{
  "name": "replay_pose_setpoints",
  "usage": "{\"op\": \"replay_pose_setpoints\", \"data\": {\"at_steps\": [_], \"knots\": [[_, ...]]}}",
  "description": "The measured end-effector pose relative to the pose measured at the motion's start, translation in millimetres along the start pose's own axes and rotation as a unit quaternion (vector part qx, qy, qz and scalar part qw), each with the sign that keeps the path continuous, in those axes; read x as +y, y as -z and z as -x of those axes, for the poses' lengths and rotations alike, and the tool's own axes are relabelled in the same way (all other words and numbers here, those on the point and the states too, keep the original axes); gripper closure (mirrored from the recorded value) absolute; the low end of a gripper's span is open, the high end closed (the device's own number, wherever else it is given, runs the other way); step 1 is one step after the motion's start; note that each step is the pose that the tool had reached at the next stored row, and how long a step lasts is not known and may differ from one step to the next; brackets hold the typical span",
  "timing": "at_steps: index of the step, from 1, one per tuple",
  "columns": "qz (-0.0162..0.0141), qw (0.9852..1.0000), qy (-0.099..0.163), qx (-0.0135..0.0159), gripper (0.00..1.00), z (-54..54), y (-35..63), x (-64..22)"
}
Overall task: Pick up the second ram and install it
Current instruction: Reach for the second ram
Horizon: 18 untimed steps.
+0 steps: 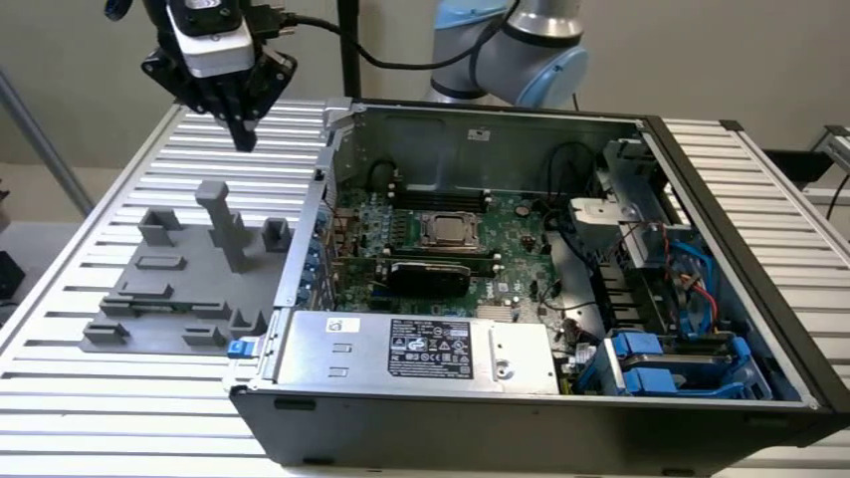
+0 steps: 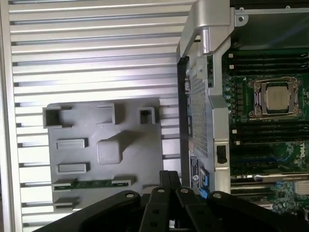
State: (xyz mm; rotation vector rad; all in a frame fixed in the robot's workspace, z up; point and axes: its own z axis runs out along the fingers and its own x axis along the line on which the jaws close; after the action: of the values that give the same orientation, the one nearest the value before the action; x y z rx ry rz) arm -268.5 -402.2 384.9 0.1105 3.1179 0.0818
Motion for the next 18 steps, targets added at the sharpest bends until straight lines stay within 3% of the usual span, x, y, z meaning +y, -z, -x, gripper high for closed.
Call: {"op": "replay_pose_setpoints", "data": {"at_steps": [18], "knots": [[0.0,1.0,0.0,0.0,0.89,-76.7,-14.1,-19.6]]}}
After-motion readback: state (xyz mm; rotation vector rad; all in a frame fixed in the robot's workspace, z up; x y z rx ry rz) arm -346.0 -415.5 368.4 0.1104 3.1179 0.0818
